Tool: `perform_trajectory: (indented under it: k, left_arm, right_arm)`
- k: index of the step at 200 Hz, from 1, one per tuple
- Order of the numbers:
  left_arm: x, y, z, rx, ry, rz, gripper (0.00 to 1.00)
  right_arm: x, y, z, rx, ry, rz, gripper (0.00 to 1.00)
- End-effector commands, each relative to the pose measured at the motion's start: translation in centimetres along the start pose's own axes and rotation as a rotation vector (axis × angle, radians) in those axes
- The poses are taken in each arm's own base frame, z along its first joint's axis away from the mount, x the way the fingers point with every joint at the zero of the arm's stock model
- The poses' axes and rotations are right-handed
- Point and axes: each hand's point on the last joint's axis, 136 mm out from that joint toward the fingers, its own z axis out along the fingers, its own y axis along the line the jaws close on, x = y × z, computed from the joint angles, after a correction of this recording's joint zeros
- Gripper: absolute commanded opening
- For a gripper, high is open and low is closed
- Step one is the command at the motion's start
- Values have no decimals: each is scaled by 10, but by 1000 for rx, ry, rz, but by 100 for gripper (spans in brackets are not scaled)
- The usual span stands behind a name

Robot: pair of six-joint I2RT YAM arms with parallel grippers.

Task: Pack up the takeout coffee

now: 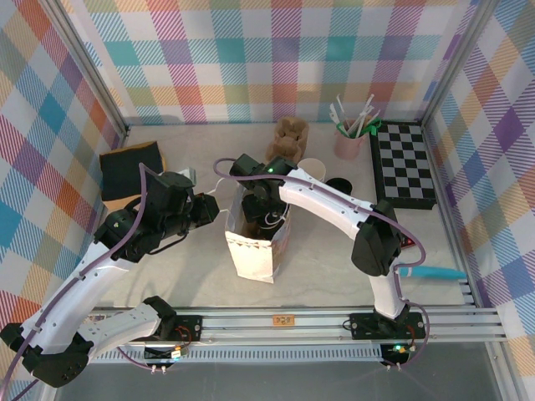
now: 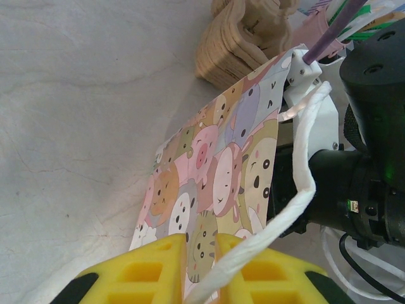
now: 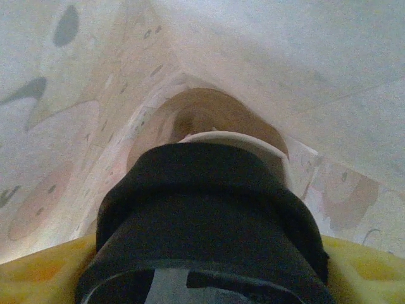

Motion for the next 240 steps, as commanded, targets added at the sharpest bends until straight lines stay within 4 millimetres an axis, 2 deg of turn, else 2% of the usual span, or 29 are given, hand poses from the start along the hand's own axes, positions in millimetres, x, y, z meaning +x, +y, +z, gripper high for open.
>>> perform_trajectory:
  k: [1,240]
  left_arm:
    - [3,7,-2,-19,8,4,19]
    - [2,6,-4,-12,3,3,19]
  right_arm:
    - [21,1,25,6,95,0,62]
    - [23,2,26,1,104,1,62]
